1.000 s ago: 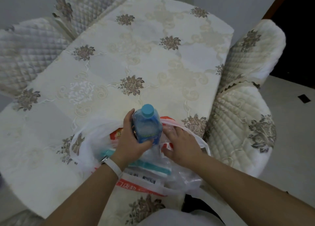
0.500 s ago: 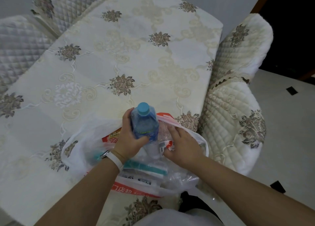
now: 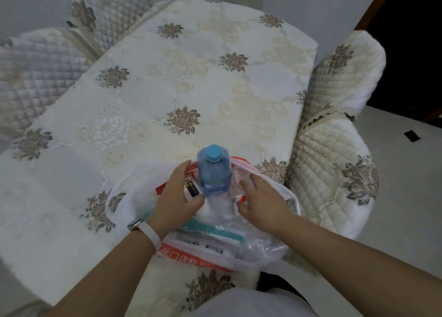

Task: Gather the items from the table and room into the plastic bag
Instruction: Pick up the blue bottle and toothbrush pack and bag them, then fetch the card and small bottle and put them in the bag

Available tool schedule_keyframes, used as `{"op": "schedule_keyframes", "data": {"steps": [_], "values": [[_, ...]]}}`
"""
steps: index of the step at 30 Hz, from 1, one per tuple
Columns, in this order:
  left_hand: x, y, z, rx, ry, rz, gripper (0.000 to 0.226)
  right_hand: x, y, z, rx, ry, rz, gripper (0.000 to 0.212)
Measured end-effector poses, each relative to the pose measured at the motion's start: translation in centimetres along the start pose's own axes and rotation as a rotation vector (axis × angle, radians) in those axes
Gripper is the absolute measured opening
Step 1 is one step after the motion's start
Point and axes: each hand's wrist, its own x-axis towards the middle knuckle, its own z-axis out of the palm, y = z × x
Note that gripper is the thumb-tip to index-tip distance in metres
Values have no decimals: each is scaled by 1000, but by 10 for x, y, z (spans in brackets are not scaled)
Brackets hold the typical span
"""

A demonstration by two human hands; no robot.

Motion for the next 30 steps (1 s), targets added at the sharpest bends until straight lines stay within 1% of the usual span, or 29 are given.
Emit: {"op": "schedule_keyframes", "data": {"steps": [2,5,7,10,14,19,23,26,30], "values": [[-10,-3,-8,77,31,106,74,-6,-4,-5,-20,35,-27,62],[-25,1,-18,182,13,251,64,-19,-10,-13,-96,85,-27,49],[-33,3,-20,273,15,334,63,-28,-15,-17,-151,92,5,49],[-39,5,-19,366,-9,432,58,-46,-20,-20,-155,107,51,57],[-51,8,-7,503,-52,551,53,-79,-22,-23,-169,216,76,54],[-77,37,17,601,-67,582,52,-118,-11,-28,-142,302,80,52],[-97,65,44,607,-46,609,49,-143,10,-38,-102,366,66,51],[-112,92,78,606,-28,641,45,-176,39,-49,-101,442,45,50],[-131,142,142,641,1,718,46,-235,101,-59,-111,531,67,51]]}}
